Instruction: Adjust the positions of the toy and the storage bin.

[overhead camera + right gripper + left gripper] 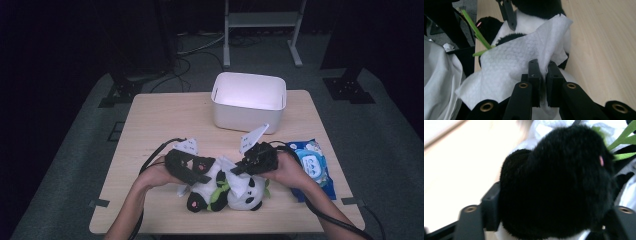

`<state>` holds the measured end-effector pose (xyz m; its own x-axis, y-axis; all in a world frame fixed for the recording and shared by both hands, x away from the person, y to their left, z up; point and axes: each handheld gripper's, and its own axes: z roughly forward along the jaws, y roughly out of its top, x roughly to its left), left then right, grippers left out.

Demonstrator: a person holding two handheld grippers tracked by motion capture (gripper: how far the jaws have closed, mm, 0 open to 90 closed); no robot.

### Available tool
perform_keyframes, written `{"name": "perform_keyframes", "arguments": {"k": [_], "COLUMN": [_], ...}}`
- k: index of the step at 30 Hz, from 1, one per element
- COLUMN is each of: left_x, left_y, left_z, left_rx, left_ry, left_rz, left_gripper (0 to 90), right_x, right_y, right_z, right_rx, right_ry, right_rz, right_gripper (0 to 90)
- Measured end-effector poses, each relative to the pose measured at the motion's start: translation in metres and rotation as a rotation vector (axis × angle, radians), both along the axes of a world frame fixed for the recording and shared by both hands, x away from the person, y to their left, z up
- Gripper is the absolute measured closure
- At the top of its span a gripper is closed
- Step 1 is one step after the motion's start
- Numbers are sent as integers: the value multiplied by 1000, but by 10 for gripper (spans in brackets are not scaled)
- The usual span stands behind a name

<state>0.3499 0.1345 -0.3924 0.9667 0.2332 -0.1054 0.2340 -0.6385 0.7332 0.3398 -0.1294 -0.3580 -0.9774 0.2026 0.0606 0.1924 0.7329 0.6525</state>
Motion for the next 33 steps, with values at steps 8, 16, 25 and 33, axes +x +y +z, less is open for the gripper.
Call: {"name": "perform_keyframes", "arguments": {"k": [8, 16, 25, 33], "left_x": [-5, -6, -8, -7], "left_y": [-3, 0, 6, 7], "left_z": [5, 6, 5, 10], "left_rx": [4, -1, -13, -35], "left_ry": [-136, -259, -209, -123], "left_rz": [10, 37, 8, 25], "left_gripper": [392, 390, 342, 143], "right_x": [14, 29, 24, 12], "right_y": [14, -4, -32, -37], "right_z": [9, 12, 6, 1], "right_rx": [0, 23, 51, 33], "right_ry": [-45, -46, -26, -26], "right_rz": [-13, -98, -144, -126], "right_gripper": [831, 830, 828, 829]}}
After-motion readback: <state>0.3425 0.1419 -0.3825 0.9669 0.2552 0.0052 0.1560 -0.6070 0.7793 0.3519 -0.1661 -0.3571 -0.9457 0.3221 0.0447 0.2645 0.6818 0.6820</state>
